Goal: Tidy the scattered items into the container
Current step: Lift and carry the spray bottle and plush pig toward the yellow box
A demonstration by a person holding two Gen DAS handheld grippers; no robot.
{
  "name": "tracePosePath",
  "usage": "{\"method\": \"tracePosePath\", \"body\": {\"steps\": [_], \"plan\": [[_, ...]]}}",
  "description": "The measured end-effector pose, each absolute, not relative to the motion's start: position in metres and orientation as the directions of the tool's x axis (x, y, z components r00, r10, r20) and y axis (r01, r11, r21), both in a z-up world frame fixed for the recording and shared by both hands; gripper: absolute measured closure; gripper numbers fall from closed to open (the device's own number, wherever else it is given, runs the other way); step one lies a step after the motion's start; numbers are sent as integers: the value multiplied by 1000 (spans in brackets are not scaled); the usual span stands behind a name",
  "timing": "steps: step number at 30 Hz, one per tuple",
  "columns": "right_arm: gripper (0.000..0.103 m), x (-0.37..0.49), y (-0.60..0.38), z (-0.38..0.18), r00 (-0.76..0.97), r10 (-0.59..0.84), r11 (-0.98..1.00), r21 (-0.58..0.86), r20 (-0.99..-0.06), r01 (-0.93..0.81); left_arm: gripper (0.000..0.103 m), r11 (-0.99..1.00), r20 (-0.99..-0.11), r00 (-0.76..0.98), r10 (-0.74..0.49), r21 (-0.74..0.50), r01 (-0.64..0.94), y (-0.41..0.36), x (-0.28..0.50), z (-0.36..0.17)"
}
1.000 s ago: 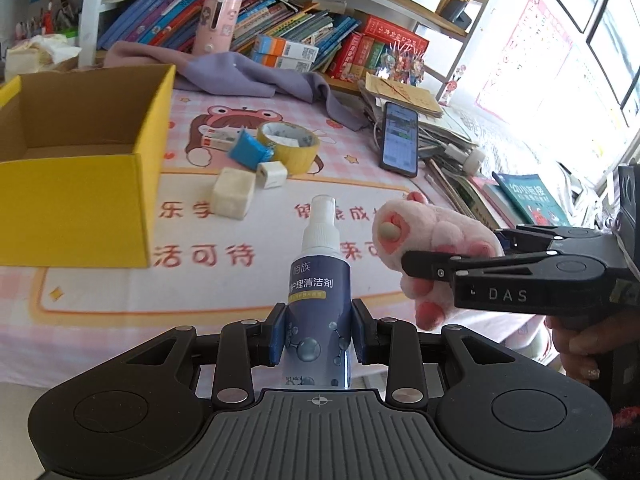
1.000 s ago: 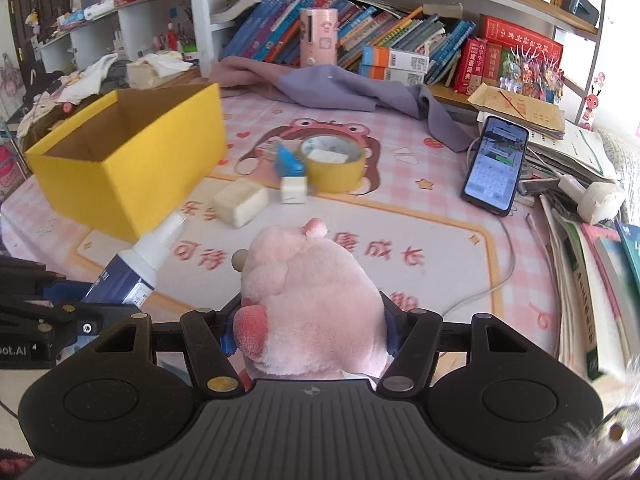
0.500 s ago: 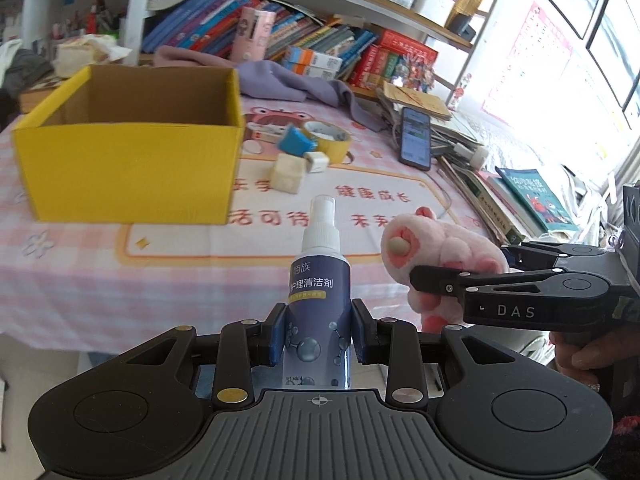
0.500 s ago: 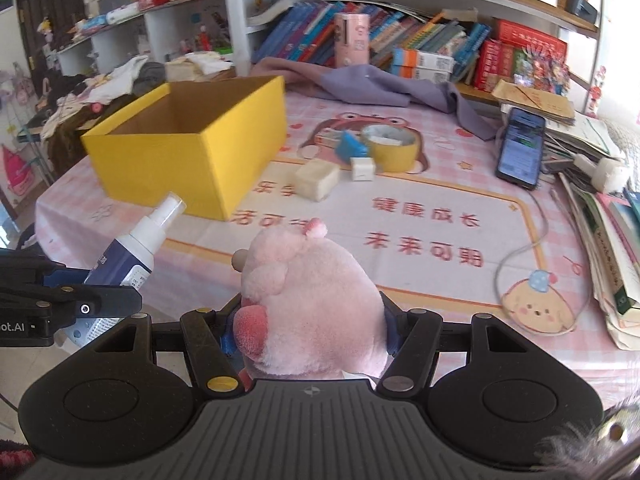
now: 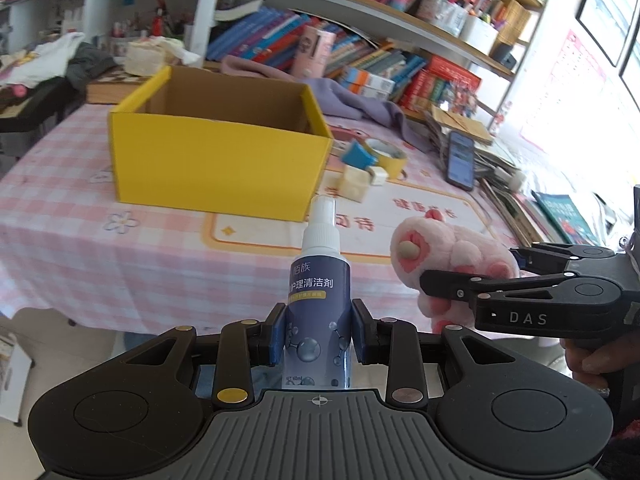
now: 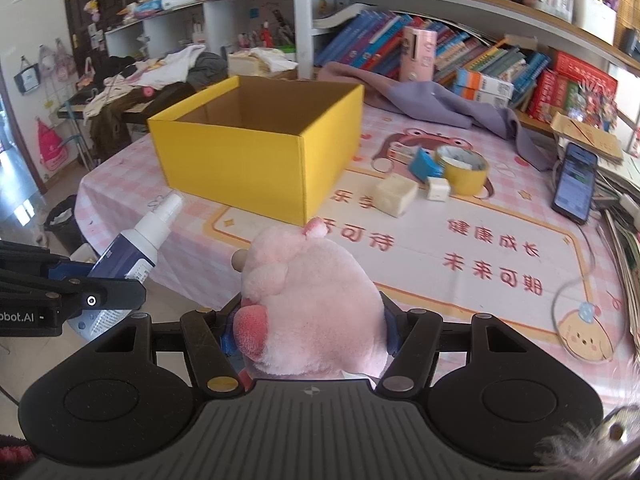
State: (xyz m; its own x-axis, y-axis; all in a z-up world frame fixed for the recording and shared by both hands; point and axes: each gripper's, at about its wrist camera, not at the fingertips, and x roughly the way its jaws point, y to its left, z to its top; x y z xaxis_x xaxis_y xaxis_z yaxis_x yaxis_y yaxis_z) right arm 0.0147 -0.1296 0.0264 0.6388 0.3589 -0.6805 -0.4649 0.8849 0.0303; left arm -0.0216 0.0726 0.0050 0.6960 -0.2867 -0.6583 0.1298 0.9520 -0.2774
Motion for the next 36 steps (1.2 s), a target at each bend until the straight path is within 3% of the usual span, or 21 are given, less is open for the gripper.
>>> {"method": "tracePosePath", "body": {"steps": [10, 22, 36], "plan": [[42, 16, -96, 29, 609, 422, 833, 21, -672, -553, 72, 979, -663, 727, -179, -192, 67, 89, -32, 10], [42, 24, -79, 27, 581, 443, 808, 24, -683, -589, 72, 980, -668, 726, -164, -193, 44, 100, -24, 8], [42, 69, -63, 55, 619, 516, 767, -4, -592, -642, 72, 985, -621, 771, -139, -164, 45, 114, 20, 39]]}}
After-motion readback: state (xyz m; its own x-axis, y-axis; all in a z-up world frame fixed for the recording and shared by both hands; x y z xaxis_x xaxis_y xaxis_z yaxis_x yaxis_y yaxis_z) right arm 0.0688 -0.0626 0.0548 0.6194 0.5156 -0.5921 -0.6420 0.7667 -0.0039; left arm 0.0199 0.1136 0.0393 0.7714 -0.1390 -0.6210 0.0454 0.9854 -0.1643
